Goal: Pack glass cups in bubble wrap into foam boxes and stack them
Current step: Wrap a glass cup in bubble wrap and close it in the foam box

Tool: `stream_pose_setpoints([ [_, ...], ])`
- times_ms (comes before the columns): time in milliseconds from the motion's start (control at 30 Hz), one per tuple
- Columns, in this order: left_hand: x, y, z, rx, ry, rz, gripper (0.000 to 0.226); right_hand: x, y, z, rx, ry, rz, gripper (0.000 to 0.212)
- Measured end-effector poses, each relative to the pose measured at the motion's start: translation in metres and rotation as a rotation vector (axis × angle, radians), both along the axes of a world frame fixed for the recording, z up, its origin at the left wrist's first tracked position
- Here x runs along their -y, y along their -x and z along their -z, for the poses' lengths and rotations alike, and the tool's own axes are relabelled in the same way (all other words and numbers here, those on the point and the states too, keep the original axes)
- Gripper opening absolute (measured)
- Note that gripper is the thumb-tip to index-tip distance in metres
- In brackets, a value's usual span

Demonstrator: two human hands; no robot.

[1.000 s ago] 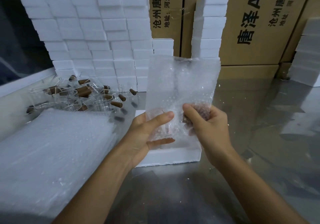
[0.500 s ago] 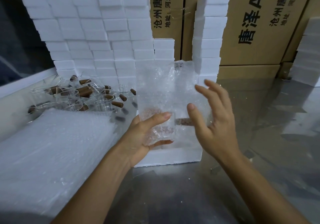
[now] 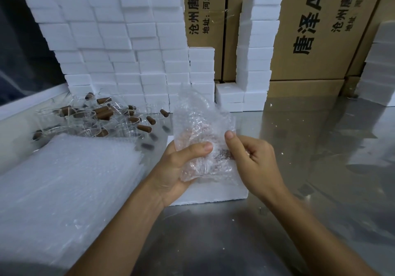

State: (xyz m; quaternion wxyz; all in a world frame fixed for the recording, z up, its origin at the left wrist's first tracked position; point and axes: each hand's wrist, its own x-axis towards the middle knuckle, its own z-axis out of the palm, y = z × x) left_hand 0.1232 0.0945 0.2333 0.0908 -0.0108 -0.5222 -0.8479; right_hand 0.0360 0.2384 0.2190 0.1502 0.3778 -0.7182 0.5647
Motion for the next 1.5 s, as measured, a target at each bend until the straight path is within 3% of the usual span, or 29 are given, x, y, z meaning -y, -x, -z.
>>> stream_pose_setpoints([
  [267,-0.006,0.0,-0.003,-0.11,-0.023,0.022,0.036,0.002,-0.004,-0.004,0.144,0.195,-0.087,0.056],
  [433,-0.009,0.0,-0.003,-0.171,0.034,0.023,0.034,0.003,-0.006,-0.003,0.236,0.323,-0.002,0.054],
  [533,-0.009,0.002,-0.001,-0.183,0.077,-0.007,0.037,0.007,-0.006,-0.001,0.346,0.308,-0.018,0.039],
  [667,-0.008,0.001,-0.001,-0.171,0.129,0.032,0.034,0.009,-0.003,0.001,0.426,0.222,0.035,0.05],
  [800,0.0,0.001,-0.007,-0.062,0.061,0.006,0.019,0.002,0.004,-0.005,0.383,0.229,0.053,0.052],
  [900,0.009,0.001,-0.011,-0.028,0.121,-0.045,0.017,-0.004,0.006,-0.009,0.288,0.205,0.002,0.06],
  [1133,0.027,-0.011,-0.02,0.038,0.317,0.052,0.064,-0.007,0.01,-0.008,0.093,0.128,-0.044,0.055],
  [1200,0.031,-0.014,-0.023,-0.007,0.349,0.098,0.058,-0.006,0.01,-0.007,0.093,0.133,-0.035,0.056],
  [1333,0.022,-0.01,-0.024,-0.069,0.349,-0.072,0.019,-0.005,0.009,-0.008,0.1,0.15,-0.005,0.059],
  [1433,0.011,-0.003,-0.018,-0.122,0.235,-0.294,0.018,-0.004,0.01,-0.006,0.115,0.185,0.049,0.057],
  [1500,0.003,0.003,-0.01,-0.138,0.34,-0.454,0.022,-0.004,0.011,-0.004,0.129,0.21,0.091,0.055],
])
